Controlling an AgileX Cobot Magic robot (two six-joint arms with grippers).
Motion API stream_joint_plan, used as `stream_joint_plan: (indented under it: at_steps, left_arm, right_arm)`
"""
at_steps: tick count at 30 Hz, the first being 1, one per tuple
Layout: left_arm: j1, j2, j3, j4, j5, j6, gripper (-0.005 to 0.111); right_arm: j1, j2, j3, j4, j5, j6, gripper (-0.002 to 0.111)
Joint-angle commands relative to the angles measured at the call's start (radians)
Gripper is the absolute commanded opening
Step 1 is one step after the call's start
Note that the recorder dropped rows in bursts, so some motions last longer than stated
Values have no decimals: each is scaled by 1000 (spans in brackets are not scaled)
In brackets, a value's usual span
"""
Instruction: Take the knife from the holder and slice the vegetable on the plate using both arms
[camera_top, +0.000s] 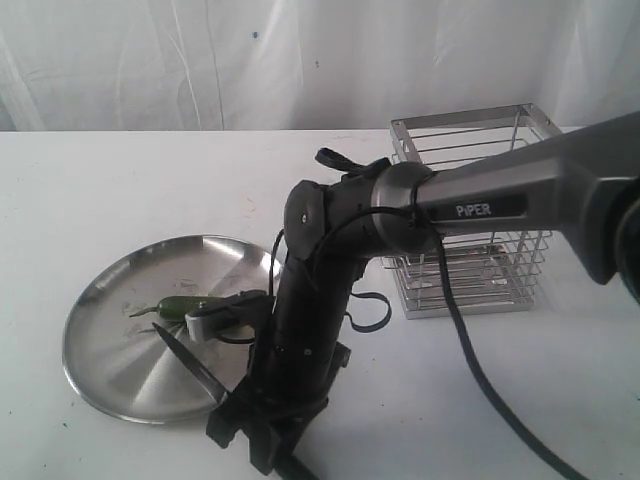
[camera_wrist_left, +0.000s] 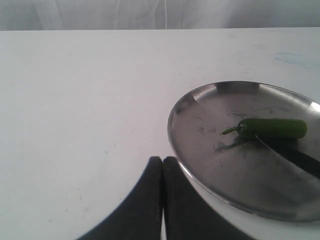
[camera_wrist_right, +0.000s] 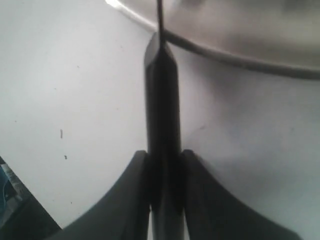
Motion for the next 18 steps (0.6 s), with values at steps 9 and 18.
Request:
stream_joint_plan:
  at_steps: [9,18]
  left_arm:
    - [-3,-4,3,-3,-1,-2,0]
    - [-3,-4,3,-3,-1,-2,0]
  right_arm:
    - [0,-303,8,-89,100,47,0]
    - [-2,-447,45,-195,-1,54,0]
